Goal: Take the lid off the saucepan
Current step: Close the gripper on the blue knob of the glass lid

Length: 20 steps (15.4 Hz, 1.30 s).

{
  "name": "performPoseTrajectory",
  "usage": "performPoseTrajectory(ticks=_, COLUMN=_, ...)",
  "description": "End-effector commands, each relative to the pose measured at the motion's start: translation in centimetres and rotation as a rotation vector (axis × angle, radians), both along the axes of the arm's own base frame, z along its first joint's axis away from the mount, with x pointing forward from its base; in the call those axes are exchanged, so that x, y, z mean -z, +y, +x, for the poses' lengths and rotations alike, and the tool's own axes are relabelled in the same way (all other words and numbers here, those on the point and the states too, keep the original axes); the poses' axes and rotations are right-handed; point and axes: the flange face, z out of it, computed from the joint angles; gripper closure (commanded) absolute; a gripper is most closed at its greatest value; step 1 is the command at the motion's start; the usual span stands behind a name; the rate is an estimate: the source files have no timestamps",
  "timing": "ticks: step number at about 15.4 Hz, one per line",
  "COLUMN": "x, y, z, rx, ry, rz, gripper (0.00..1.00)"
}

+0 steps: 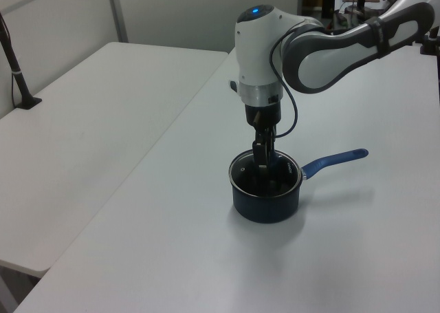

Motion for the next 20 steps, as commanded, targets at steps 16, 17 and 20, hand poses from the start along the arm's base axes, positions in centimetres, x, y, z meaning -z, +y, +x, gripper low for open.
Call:
performPoseTrajectory(ticks=16, x=-3.4, y=-0.7, z=0.2, rx=0.024, ry=-0.063, rz=-0.009, gripper=0.3)
performPoseTrajectory(ticks=17, x=-3.2, y=-0.6, z=0.2, rx=0.022, ry=-0.063, rz=-0.011, gripper=0.3)
performPoseTrajectory(ticks=20, x=-2.7, y=-0.1, z=0.0, rx=0.015, ry=-0.058, rz=-0.018, gripper=0.3)
